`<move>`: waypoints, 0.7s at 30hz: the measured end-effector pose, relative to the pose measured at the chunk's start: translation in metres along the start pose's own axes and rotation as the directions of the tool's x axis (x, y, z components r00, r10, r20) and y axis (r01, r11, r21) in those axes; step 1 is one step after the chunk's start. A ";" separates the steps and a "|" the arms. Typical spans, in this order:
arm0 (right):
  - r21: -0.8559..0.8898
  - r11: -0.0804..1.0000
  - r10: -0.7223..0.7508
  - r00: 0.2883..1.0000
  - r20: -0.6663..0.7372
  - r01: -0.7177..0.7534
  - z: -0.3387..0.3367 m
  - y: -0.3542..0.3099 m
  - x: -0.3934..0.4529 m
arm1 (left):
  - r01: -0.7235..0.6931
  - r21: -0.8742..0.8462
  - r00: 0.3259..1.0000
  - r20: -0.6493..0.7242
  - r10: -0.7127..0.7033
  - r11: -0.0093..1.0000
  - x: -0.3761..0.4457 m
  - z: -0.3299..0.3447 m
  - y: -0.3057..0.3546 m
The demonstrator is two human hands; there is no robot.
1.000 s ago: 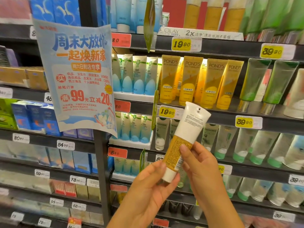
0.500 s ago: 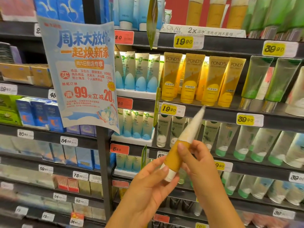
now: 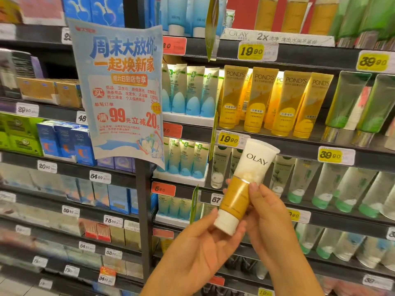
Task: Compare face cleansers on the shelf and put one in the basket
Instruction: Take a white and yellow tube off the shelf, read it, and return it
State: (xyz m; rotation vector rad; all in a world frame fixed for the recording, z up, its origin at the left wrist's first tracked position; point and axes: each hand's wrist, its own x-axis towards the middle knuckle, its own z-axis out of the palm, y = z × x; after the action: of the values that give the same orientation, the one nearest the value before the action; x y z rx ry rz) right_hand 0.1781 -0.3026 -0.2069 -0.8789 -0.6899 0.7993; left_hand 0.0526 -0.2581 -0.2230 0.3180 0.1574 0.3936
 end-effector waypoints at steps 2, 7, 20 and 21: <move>-0.021 1.000 0.003 1.000 -0.002 -0.003 -0.003 0.001 0.000 | -0.052 0.045 0.998 -0.032 0.053 0.998 0.001 -0.001 -0.001; -0.113 0.993 0.018 1.000 -0.024 -0.021 -0.007 0.004 -0.001 | -0.167 0.243 0.973 -0.115 0.199 0.956 0.007 -0.007 -0.006; -0.058 0.997 0.043 0.999 -0.028 -0.044 -0.007 0.005 -0.005 | -0.333 0.842 0.802 0.016 0.598 0.424 0.008 -0.015 -0.009; -0.010 0.999 0.048 0.998 -0.042 -0.049 -0.007 0.005 -0.005 | -0.329 0.855 0.800 0.027 0.599 0.401 0.007 -0.014 -0.009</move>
State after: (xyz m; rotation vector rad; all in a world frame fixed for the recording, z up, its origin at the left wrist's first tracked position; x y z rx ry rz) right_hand 0.1792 -0.3069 -0.2156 -0.9223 -0.6388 0.8190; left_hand 0.0597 -0.2595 -0.2403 1.3068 0.5664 0.9474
